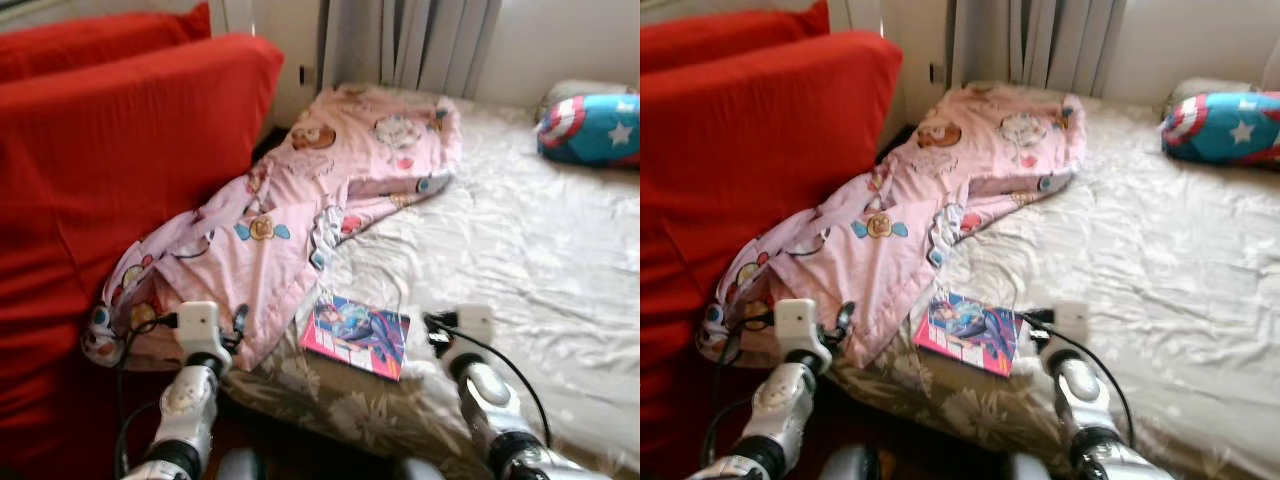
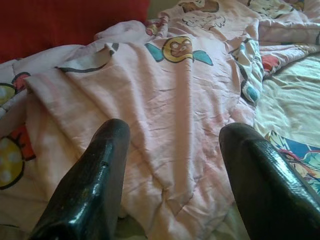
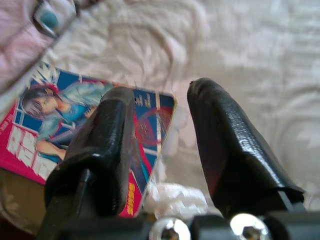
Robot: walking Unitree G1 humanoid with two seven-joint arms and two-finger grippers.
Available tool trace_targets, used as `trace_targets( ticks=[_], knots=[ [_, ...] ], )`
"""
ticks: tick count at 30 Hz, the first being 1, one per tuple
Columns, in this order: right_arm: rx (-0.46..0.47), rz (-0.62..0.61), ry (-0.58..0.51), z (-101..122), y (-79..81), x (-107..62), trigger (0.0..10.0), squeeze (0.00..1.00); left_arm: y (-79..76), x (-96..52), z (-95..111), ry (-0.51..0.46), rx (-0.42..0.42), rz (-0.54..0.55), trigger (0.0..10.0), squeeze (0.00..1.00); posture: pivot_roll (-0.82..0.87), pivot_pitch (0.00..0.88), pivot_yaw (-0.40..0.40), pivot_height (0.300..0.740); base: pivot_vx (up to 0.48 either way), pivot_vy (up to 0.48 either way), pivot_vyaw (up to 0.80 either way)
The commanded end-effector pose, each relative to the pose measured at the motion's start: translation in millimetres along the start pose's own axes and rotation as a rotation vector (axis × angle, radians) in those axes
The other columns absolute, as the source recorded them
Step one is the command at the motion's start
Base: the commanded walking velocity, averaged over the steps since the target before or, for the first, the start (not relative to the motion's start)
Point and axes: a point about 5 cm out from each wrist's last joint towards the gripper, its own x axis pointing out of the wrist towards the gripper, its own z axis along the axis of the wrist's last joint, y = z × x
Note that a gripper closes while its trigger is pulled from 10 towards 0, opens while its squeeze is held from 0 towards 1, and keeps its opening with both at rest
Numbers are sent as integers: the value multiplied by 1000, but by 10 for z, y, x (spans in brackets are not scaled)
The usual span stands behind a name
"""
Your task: Clean up the room
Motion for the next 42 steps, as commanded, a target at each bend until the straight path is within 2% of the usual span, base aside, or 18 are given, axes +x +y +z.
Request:
trace_targets(
  ticks=[1,5,6,7,8,9,10,11,13,23,24,25,28,36,42],
  knots=[
    [35,-15,25,30,-47,19,10000,0,-37,-29,-45,15,-8,-11,10000,0,-34,88,-21,612,0,0,0],
    [48,5,58,89,16,72,10000,0,-31,-61,-66,15,-3,-17,10000,0,-20,131,-16,612,0,0,0],
    [50,16,62,125,46,95,10000,196,-25,-57,-62,17,-2,-16,10000,0,-19,145,-13,612,0,0,0],
    [50,16,62,125,46,95,10000,196,-25,-57,-62,17,-2,-16,10000,0,-19,145,-13,612,0,0,0],
    [51,20,63,137,52,101,10000,765,-21,-62,-65,18,0,-17,10000,0,-19,153,-9,612,0,0,0],
    [56,25,66,139,60,104,10000,1000,-22,-75,-73,19,5,-23,10000,0,-18,158,-9,612,0,0,0],
    [56,25,66,139,60,104,10000,1000,-22,-75,-73,19,5,-23,10000,0,-18,158,-9,612,0,0,0],
    [57,58,44,218,213,155,10000,1000,-33,-85,-81,20,11,-34,10000,0,-16,161,-9,612,0,0,0],
    [36,64,38,255,291,179,10000,1000,-39,-103,-92,20,13,-37,10000,0,-11,164,-10,612,0,0,0],
    [28,24,89,76,246,119,10000,1000,-40,-353,-239,26,4,-20,10000,0,29,237,-19,612,0,0,0],
    [27,18,88,73,239,117,10000,957,-42,-370,-243,27,4,-22,10000,0,29,237,-19,612,0,0,0],
    [32,0,84,63,216,109,10000,0,-40,-438,-259,26,5,-23,10000,0,35,261,-12,612,0,0,0],
    [45,-20,85,51,185,101,10000,0,-36,-511,-265,26,7,-24,10000,0,45,277,-7,612,0,0,0],
    [72,-37,71,107,188,123,10000,0,-5,-553,-109,-4,18,-25,10000,0,73,293,6,612,0,0,0],
    [91,-43,66,149,197,141,10000,0,-1,-584,-68,-3,30,-35,10000,0,84,308,13,612,0,0,0]
  ],
)
